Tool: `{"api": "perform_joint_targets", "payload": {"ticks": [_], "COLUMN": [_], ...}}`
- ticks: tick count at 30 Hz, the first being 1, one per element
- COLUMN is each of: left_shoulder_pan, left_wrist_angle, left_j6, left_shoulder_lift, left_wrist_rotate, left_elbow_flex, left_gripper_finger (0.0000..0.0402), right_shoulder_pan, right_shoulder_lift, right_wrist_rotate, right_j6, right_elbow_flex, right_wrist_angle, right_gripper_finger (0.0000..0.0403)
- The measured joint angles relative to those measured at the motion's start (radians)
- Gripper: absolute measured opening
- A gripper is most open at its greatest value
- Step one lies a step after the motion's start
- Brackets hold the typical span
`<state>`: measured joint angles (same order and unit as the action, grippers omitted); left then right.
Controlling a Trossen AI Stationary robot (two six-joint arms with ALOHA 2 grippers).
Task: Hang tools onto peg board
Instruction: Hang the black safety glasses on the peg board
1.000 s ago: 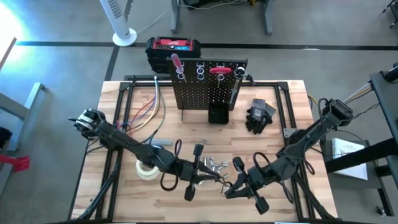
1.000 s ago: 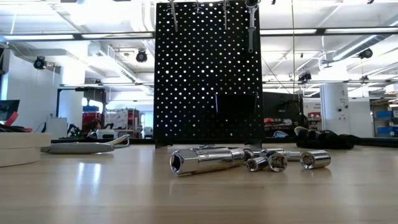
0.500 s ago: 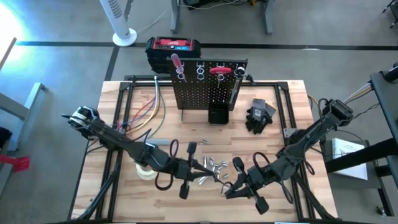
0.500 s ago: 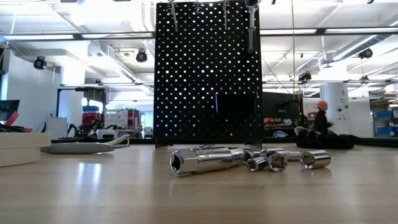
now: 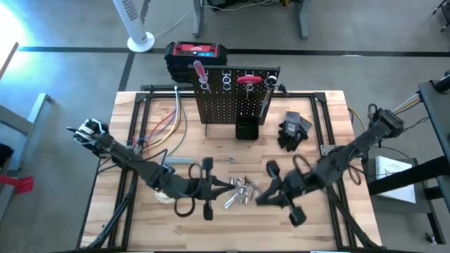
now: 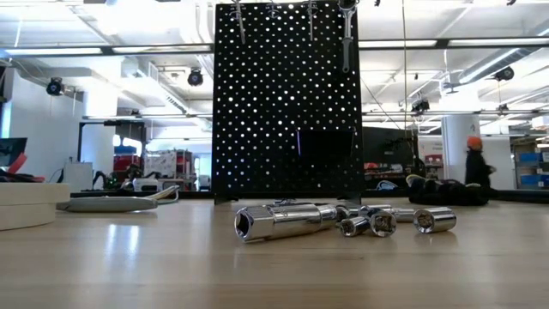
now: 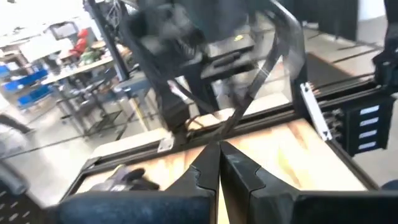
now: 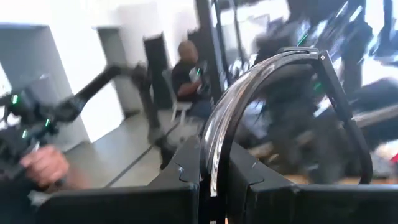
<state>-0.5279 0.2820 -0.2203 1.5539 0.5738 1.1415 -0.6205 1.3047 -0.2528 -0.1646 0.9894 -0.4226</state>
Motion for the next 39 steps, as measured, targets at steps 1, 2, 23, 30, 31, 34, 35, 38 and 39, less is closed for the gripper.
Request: {"api": "perform_joint_targets", "payload": {"ticks": [1,2,23,30,31,34,35,38,39], "left_shoulder_pan": [-0.012,-0.025,-0.084,-0.078,-0.077,-0.077,-0.077,-0.077,-0.077], "left_wrist_angle": [-0.011,-0.012,0.574,0.619,0.621,0.625,0.628,0.642,0.644], "left_j6": [0.002,0.002,0.094,0.098,0.098,0.098,0.098,0.099,0.099], "left_shoulder_lift": [-0.008,-0.02,-0.26,-0.26,-0.26,-0.26,-0.26,-0.26,-0.26], "left_wrist_rotate": [0.029,0.058,0.411,0.442,0.441,0.441,0.441,0.44,0.44], "left_elbow_flex": [-0.007,-0.016,-0.623,-0.698,-0.702,-0.716,-0.721,-0.738,-0.745], "left_gripper_finger": [0.0,0.0,0.0,0.0,0.0,0.0,0.0,0.0,0.0], "right_shoulder_pan": [0.013,0.028,0.556,0.655,0.665,0.689,0.695,0.706,0.709], "right_shoulder_lift": [-0.021,-0.043,0.024,0.163,0.178,0.218,0.229,0.247,0.249], "right_wrist_rotate": [0.0,0.0,0.16,0.183,0.183,0.183,0.183,0.18,0.177], "right_j6": [0.014,0.029,0.171,0.16,0.159,0.157,0.155,0.156,0.156], "right_elbow_flex": [0.0,0.0,0.377,0.54,0.552,0.574,0.579,0.586,0.59], "right_wrist_angle": [-0.001,-0.002,0.291,0.36,0.366,0.369,0.369,0.371,0.369], "right_gripper_finger": [0.0018,0.0018,0.0018,0.0018,0.0018,0.0018,0.0018,0.0018,0.0018]}}
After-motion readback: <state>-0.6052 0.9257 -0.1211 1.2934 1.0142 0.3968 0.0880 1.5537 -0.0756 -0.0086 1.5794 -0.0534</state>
